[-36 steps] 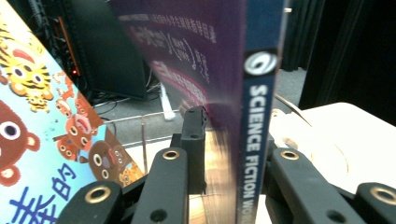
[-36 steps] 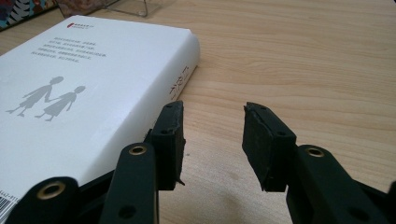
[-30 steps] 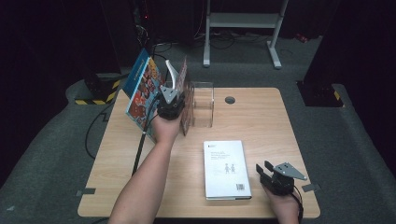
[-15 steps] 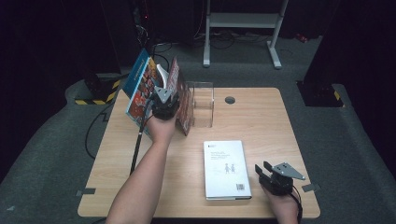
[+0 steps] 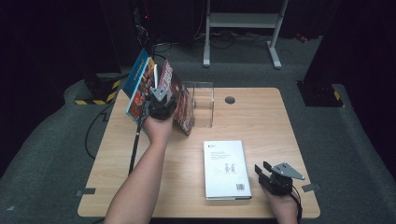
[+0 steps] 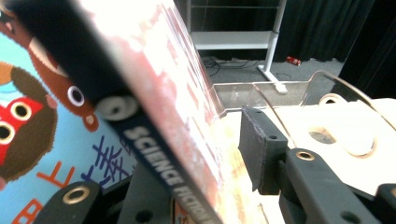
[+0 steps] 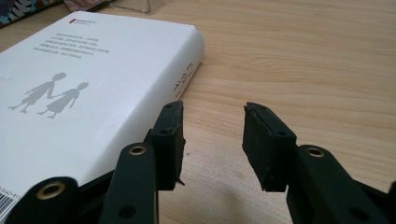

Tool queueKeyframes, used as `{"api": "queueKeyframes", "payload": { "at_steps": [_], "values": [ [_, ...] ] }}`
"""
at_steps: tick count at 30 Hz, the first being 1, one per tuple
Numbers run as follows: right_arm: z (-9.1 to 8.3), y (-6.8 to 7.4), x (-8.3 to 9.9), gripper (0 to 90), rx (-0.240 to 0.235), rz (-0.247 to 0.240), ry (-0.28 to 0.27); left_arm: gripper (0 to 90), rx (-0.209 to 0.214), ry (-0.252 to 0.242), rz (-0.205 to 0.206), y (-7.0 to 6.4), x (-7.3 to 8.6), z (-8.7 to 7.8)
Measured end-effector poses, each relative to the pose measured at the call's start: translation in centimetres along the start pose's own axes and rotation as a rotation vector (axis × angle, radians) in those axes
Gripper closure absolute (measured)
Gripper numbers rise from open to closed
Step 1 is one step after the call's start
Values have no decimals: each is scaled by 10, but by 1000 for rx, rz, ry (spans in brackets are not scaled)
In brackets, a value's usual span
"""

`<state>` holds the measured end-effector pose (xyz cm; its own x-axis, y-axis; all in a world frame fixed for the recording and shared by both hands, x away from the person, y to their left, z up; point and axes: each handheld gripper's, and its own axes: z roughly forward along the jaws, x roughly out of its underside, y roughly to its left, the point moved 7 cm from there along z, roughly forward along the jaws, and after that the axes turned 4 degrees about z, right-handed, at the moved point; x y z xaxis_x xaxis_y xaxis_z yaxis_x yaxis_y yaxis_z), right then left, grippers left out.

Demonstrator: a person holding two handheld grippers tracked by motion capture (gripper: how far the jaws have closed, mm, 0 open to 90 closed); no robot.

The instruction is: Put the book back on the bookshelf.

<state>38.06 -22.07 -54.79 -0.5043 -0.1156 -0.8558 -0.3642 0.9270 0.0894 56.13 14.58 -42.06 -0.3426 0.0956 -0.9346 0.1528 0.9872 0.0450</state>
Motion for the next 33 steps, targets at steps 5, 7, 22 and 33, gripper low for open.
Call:
{"api": "queueKeyframes", "payload": {
  "at_steps": [5, 7, 22, 33],
  "values": [
    [1, 1, 1, 582, -3, 1, 3, 624, 0, 2, 37, 0, 1, -1],
    [1, 1, 1, 582, -4, -1, 4, 608, 11, 8, 13, 0, 1, -1],
    [1, 2, 0, 581, -5, -1, 5, 510, 31, 36, -51, 12, -6, -9],
    [1, 4, 0, 579, -5, -5, 4, 526, 19, 53, -54, 18, -10, -14]
  ]
}}
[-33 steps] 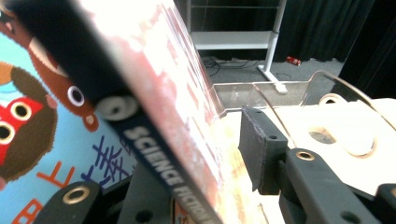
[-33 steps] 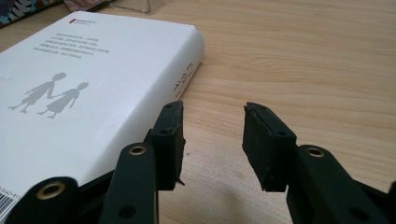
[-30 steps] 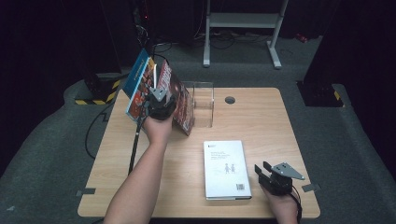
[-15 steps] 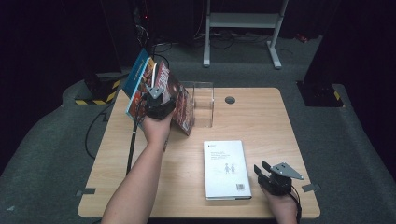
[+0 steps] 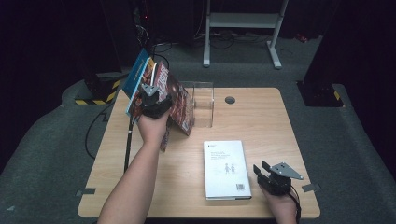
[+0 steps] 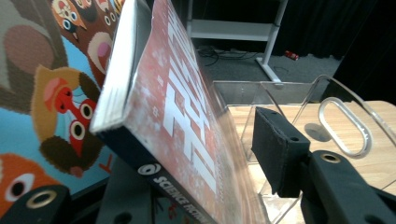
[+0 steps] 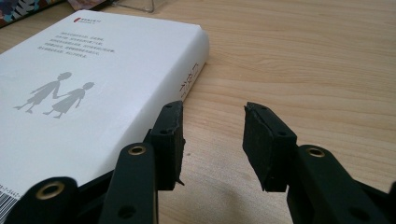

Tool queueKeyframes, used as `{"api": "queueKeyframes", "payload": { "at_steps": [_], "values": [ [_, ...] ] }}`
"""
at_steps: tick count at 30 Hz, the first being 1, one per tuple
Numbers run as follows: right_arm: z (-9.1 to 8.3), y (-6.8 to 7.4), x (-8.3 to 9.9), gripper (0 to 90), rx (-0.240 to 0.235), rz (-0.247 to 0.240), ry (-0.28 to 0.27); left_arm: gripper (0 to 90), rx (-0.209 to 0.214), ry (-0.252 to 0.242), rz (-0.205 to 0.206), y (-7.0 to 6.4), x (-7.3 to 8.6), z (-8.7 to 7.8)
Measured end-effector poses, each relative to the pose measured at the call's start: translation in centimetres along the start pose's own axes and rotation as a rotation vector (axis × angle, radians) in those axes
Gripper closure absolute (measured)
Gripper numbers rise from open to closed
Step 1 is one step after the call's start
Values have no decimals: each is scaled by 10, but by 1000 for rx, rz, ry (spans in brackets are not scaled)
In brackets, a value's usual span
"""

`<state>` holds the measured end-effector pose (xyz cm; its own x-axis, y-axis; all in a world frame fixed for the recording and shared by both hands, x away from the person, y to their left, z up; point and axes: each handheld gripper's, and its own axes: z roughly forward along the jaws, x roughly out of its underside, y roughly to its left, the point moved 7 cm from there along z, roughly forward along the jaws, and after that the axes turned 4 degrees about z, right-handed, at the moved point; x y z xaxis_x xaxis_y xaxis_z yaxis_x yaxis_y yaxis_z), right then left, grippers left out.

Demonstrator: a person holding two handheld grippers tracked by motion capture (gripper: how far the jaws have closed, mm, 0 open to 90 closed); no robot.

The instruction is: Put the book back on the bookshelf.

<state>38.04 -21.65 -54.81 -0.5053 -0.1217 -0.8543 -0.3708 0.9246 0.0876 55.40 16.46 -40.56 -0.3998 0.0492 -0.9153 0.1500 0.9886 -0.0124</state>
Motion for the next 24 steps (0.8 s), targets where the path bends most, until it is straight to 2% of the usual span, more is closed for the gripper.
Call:
{"api": "queueKeyframes", "payload": {
  "at_steps": [10, 15, 24],
  "values": [
    [0, 0, 0, 577, 1, -1, 1, 530, 3, -12, -10, -2, -3, -3],
    [0, 0, 0, 576, 2, -2, 0, 511, 4, -13, -3, -4, -7, -6],
    [0, 1, -1, 576, 0, 0, -1, 508, -25, -53, 11, -1, -22, -18]
  ]
}}
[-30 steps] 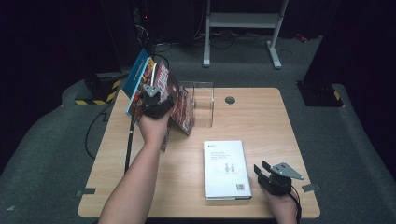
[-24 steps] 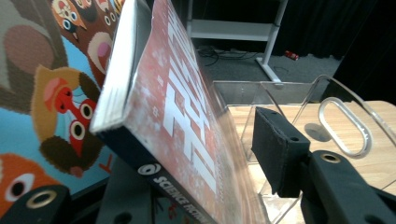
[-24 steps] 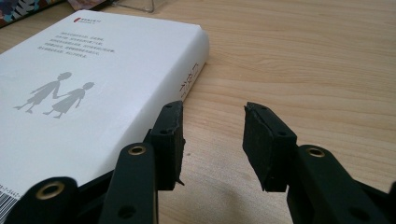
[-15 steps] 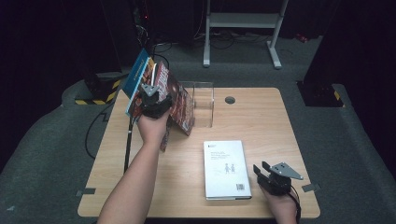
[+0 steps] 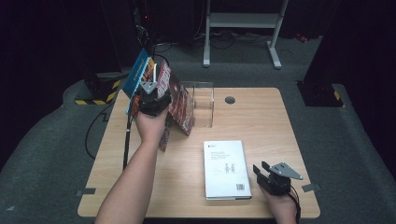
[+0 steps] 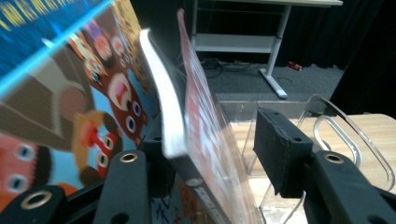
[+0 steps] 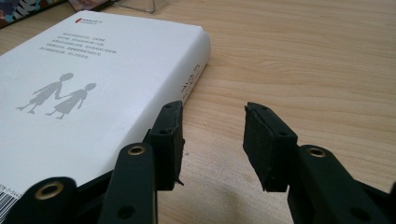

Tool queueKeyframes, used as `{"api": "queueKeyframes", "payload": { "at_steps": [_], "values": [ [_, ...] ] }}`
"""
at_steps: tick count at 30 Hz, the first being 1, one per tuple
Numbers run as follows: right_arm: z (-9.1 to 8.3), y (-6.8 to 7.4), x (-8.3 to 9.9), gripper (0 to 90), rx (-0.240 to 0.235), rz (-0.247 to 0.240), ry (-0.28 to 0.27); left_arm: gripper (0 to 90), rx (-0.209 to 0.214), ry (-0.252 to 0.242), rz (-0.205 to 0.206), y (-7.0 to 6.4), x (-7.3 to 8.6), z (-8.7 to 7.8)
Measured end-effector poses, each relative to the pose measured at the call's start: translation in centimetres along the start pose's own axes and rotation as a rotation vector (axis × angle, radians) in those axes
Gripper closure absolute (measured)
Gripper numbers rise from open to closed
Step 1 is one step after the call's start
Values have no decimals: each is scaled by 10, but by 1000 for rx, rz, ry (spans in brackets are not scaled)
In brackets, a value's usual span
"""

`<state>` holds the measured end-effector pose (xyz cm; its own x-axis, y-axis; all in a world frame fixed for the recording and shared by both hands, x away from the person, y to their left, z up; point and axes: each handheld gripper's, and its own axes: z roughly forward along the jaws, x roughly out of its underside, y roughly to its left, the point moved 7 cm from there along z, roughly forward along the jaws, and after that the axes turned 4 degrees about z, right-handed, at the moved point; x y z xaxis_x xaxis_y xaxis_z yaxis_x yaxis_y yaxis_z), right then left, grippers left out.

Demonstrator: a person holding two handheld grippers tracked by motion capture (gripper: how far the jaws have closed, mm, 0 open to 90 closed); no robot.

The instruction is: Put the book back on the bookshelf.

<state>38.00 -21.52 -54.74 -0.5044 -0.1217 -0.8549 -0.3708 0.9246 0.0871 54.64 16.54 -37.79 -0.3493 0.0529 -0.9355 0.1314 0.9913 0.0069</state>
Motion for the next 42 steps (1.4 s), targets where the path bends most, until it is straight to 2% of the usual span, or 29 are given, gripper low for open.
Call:
{"api": "queueKeyframes", "payload": {
  "at_steps": [13, 15, 19, 28, 32, 42],
  "values": [
    [2, 1, 2, 576, -7, 4, 9, 525, -6, -6, 6, 5, -7, -9],
    [3, 0, 3, 576, -6, 10, 10, 524, -2, -16, -8, 6, -12, -12],
    [3, 1, 2, 576, -8, 9, 8, 530, -4, -25, 0, 5, -18, -16],
    [3, 1, 1, 576, -5, 6, 6, 542, -12, -37, -4, 8, -21, -18],
    [1, 0, 2, 576, -1, 12, 4, 566, -6, -39, 12, 8, -24, -20],
    [0, -1, 1, 577, -1, 16, 2, 567, 9, -45, 28, 0, -26, -21]
  ]
}}
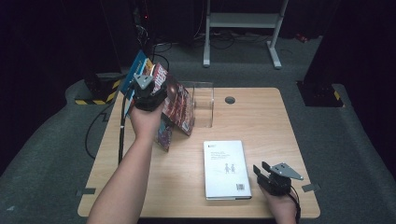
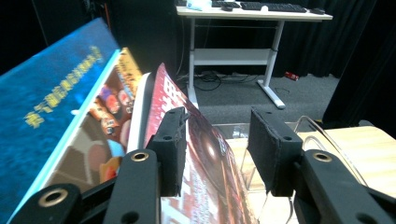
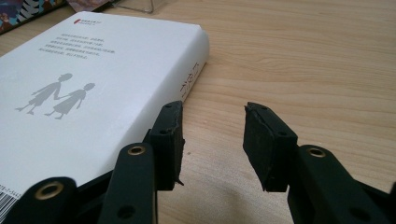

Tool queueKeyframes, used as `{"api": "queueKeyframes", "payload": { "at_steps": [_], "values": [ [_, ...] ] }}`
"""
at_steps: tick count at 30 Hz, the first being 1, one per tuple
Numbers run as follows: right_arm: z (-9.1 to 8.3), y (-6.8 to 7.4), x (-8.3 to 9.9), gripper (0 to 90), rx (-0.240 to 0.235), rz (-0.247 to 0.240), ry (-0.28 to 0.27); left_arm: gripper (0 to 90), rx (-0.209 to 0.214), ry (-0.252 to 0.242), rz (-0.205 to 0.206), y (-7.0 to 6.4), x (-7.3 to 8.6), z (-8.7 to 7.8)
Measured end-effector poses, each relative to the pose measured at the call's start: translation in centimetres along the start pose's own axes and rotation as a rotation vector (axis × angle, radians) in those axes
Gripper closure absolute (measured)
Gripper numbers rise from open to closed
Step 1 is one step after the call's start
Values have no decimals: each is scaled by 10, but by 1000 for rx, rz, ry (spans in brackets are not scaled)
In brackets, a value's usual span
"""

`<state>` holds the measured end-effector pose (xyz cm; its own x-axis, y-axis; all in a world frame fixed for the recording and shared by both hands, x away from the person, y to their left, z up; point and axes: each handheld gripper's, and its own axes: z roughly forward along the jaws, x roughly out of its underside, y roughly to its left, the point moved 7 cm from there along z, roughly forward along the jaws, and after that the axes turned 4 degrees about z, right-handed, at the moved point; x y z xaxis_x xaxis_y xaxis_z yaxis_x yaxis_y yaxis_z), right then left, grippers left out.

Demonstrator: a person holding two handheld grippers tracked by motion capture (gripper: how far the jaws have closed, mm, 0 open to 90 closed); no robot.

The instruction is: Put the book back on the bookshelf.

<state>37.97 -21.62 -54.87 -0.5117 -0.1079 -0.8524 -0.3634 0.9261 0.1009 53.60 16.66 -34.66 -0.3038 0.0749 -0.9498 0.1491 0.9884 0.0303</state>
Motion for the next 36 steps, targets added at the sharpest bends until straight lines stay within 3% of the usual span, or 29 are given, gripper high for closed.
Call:
{"api": "queueKeyframes", "payload": {
  "at_steps": [36],
  "values": [
    [-1, 1, -3, 592, -9, -16, -8, 513, 68, 20, 35, -27, 30, -7]
  ]
}}
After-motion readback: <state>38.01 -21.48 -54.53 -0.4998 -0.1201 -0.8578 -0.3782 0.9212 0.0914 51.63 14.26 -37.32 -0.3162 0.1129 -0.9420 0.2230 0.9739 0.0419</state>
